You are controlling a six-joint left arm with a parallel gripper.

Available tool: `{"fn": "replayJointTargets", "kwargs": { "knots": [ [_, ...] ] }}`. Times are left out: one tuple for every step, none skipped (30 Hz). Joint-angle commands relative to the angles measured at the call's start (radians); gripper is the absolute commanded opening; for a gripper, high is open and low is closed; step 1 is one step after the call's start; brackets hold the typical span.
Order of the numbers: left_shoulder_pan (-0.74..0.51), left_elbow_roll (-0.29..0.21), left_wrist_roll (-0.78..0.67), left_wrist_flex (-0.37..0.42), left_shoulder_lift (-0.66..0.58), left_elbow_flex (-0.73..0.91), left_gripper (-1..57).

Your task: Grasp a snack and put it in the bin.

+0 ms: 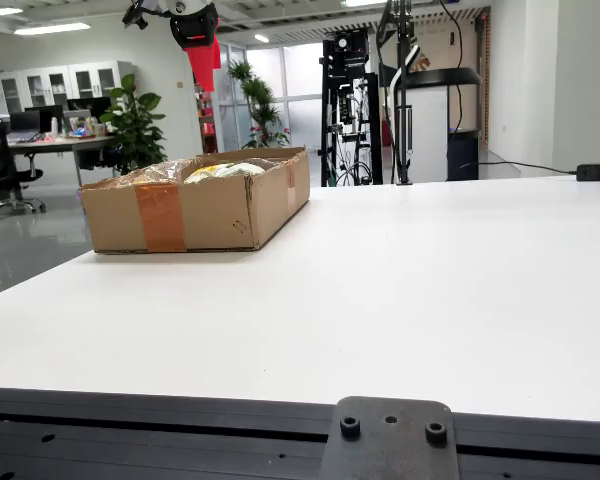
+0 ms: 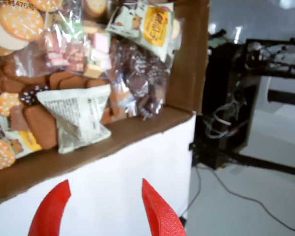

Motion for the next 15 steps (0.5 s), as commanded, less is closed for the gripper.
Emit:
{"fn": "replayJointTargets", "kwargs": {
  "knots": [
    [-0.036, -0.001, 0.038, 0.039, 0.007, 0.003, 25.7],
    [-0.046, -0.001, 0.044, 0.049, 0.008, 0.005, 23.6],
    [-0.056, -0.001, 0.049, 0.059, 0.009, 0.008, 20.9],
    [-0.066, -0.001, 0.051, 0.069, 0.008, 0.013, 17.9],
    [-0.076, 0.0, 0.052, 0.08, 0.007, 0.019, 14.8],
    [-0.087, 0.0, 0.053, 0.09, 0.005, 0.027, 11.8],
    [-0.098, 0.0, 0.052, 0.101, 0.002, 0.036, 9.4],
    [-0.108, 0.0, 0.052, 0.111, -0.002, 0.046, 7.5],
    [-0.119, 0.0, 0.051, 0.121, -0.007, 0.058, 6.0],
    [-0.13, 0.0, 0.05, 0.131, -0.014, 0.072, 4.7],
    [-0.141, 0.001, 0.048, 0.14, -0.022, 0.087, 3.7],
    [-0.152, 0.001, 0.045, 0.149, -0.033, 0.105, 3.0],
    [-0.163, 0.001, 0.042, 0.156, -0.046, 0.125, 2.3],
    [-0.173, 0.001, 0.037, 0.161, -0.062, 0.147, 1.8],
    [-0.184, 0.001, 0.032, 0.166, -0.081, 0.172, 1.4]
  ]
}}
